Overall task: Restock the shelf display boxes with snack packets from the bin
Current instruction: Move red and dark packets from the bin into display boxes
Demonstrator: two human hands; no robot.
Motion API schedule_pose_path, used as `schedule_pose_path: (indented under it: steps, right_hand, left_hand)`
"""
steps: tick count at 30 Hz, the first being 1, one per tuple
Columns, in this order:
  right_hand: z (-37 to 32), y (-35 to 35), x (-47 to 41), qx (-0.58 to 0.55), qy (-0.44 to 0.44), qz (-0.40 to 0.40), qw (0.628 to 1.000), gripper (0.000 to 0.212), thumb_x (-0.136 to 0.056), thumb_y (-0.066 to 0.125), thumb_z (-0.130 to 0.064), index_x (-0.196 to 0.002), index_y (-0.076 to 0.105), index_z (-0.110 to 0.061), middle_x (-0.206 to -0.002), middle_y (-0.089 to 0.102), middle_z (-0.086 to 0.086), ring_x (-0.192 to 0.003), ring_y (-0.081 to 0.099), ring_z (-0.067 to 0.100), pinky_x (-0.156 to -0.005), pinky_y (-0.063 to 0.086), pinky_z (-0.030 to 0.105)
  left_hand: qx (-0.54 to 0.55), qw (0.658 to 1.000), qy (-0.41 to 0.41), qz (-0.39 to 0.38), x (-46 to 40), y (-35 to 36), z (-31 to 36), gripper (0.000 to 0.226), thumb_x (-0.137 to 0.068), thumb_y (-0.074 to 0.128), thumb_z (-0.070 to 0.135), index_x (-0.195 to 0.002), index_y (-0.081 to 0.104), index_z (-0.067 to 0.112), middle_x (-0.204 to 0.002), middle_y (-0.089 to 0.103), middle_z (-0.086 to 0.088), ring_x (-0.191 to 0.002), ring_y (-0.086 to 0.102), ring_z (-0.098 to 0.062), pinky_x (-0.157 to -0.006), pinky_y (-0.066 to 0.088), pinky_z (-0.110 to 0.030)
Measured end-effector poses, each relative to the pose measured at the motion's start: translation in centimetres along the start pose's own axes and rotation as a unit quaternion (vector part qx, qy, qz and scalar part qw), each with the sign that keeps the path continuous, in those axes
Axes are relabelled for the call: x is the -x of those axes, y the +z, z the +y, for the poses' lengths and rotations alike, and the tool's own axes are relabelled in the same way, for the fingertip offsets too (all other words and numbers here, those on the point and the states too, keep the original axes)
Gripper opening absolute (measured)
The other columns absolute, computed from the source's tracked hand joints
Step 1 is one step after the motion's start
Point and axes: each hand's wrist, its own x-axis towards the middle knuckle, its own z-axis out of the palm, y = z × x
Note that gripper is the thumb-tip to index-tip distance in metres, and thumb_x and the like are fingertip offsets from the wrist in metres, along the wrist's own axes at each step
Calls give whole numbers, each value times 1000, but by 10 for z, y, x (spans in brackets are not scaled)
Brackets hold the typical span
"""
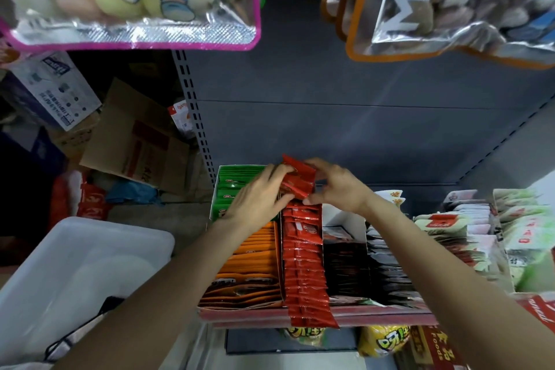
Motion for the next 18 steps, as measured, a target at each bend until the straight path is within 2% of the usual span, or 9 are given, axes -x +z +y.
schedule_pose_path:
  steps: [3,6,9,11,13,16,18]
  right_hand:
    - [3,3,6,16,-42,48,998,51,-77,76,-17,-124,57,-17,-114,66,-2,-104,62,12,-96,48,35]
    - [5,9,8,85,-73,113,987,55,-83,68,-12,-134,50,-22,-120,64,3,-105,63,21,-91,51,39]
    - [3,17,9,183,-81,105,974,64,-87,56,-8,-142,36,-31,-126,60,8,-107,61,28,-87,52,43]
    - [3,22,4,266,-33,68,961,58,-91,49,-9,-141,35,-33,-122,61,10,-102,62,32,-83,52,41]
    - [0,26,0,316,10,43,948,49,-93,46,-11,-137,39,-31,-116,62,13,-98,62,34,-83,51,39]
    - [-4,28,-2,233,31,50,971,51,-85,52,-8,-133,48,-26,-118,61,12,-107,57,32,-91,48,37]
    - [-10,28,4,188,17,61,980,56,-80,59,-6,-133,50,-19,-126,54,9,-117,48,29,-99,41,33]
  left_hand:
    - [8,995,62,84,5,-3,-6,39,-92,47,31,-122,57,8,-114,59,-9,-101,61,-23,-88,54,-36]
    - [12,988,97,123,3,-7,-6,27,-85,61,15,-110,68,7,-103,66,-10,-92,65,-25,-83,55,-35]
    - [8,996,53,75,-4,-5,1,29,-82,68,7,-111,69,10,-105,68,-10,-91,67,-27,-83,57,-40]
    - [-8,1000,8,2,-7,2,6,31,-88,62,12,-118,65,15,-116,64,-8,-101,64,-26,-90,53,-41]
    - [-32,999,-19,-33,-6,7,10,32,-92,57,14,-123,61,17,-121,61,-7,-105,62,-27,-92,50,-40]
    - [22,999,-49,8,0,3,9,36,-91,60,19,-126,58,17,-124,57,-4,-108,59,-22,-93,49,-34]
    - [52,997,-47,30,9,-6,3,39,-87,65,20,-125,58,16,-124,57,-4,-110,57,-19,-93,48,-30]
